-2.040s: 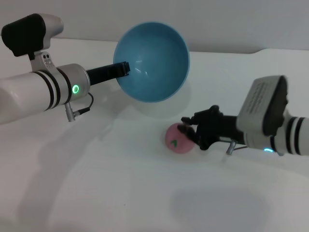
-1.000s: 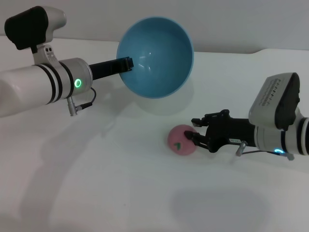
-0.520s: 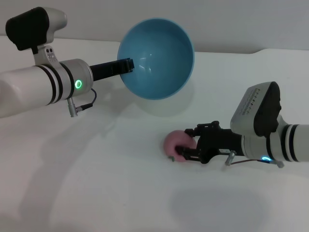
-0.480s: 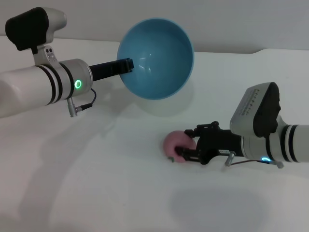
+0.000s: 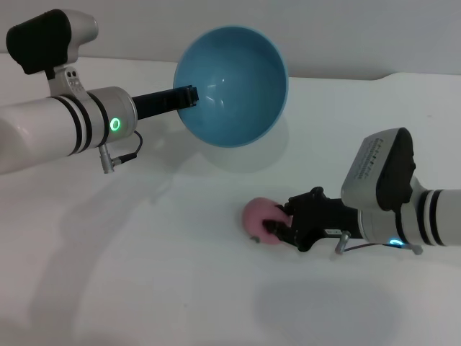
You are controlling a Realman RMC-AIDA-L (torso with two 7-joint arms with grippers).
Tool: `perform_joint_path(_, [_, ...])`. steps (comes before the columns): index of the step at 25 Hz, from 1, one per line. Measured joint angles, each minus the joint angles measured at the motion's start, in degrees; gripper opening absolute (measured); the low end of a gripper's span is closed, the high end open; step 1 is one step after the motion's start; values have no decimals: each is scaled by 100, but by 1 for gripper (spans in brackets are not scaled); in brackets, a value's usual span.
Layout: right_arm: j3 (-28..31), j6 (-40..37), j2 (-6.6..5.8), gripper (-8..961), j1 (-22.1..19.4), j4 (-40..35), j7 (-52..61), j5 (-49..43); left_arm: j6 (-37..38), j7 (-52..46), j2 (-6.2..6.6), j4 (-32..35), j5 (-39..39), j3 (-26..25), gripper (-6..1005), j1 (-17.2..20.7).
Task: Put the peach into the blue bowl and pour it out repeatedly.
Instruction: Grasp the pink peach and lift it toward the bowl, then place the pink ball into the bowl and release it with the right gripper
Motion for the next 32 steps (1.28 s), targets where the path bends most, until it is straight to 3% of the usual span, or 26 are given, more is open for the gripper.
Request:
perform_joint_path(5, [129, -13, -44, 234, -139, -120, 2, 345, -45, 0, -8, -8, -2, -2, 0, 0])
perform_joint_path(6, [400, -28, -62, 203, -250, -194, 2, 413, -54, 0, -12, -16, -20, -12, 0, 0])
perform_joint_path(8, [527, -43, -71, 196, -297, -223, 2, 419, -55, 0, -14, -19, -25, -20, 0, 0])
perform_joint_path(13, [1674, -554, -171, 177, -604, -272, -6, 386, -43, 0, -11, -33, -17, -50, -1, -8])
perform_joint_path(14, [2211, -834, -240, 173, -791, -309, -31, 370, -27, 3, -2, -40, -13, -31, -1, -15])
perform_joint_path(15, [2211, -834, -240, 169, -791, -309, -31, 370, -27, 3, -2, -40, -13, -31, -1, -15])
perform_joint_path(20, [3322, -1233, -387, 140, -1480, -960, -304, 351, 64, 295, -11, -236, -7, -23, -1, -120])
perform_joint_path(26, [4118, -1892, -330, 91, -1924, -2113, -494, -207, 459, 369, -23, -1011, -4, 232, -1, -830])
perform_joint_path(32, [4109, -2867, -265, 58, -1820, -3205, 171, -1276, 1284, 262, -59, -1602, 193, 317, 0, -1690])
